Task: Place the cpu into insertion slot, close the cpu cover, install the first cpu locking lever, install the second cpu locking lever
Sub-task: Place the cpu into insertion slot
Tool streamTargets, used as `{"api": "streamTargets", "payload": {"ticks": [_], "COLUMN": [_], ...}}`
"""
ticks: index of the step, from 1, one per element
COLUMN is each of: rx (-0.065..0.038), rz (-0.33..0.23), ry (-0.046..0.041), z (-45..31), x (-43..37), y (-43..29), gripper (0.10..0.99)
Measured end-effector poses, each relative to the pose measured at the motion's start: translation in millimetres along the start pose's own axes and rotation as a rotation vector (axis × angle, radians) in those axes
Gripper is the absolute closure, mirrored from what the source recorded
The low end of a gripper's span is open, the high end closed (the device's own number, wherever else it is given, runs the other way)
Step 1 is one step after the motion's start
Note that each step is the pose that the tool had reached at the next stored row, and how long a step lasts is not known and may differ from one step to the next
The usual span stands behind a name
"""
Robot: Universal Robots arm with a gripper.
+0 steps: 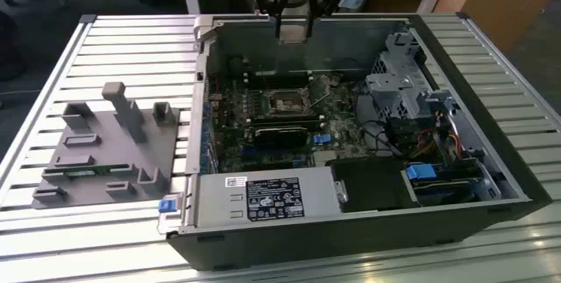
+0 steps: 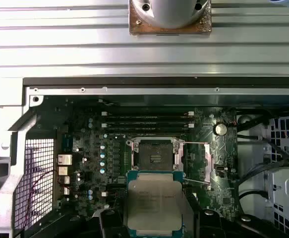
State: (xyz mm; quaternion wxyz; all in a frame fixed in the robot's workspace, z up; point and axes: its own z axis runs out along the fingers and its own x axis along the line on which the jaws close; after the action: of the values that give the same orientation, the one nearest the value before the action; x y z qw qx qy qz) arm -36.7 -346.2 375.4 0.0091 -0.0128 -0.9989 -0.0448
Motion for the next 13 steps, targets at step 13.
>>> {"api": "streamTargets", "payload": {"ticks": [13], "rx": [0.0], "rz": [0.005], "ry": [-0.0004], "z": [0.0], "x": [0.0], "y": [0.0], "gripper": [0.561]}}
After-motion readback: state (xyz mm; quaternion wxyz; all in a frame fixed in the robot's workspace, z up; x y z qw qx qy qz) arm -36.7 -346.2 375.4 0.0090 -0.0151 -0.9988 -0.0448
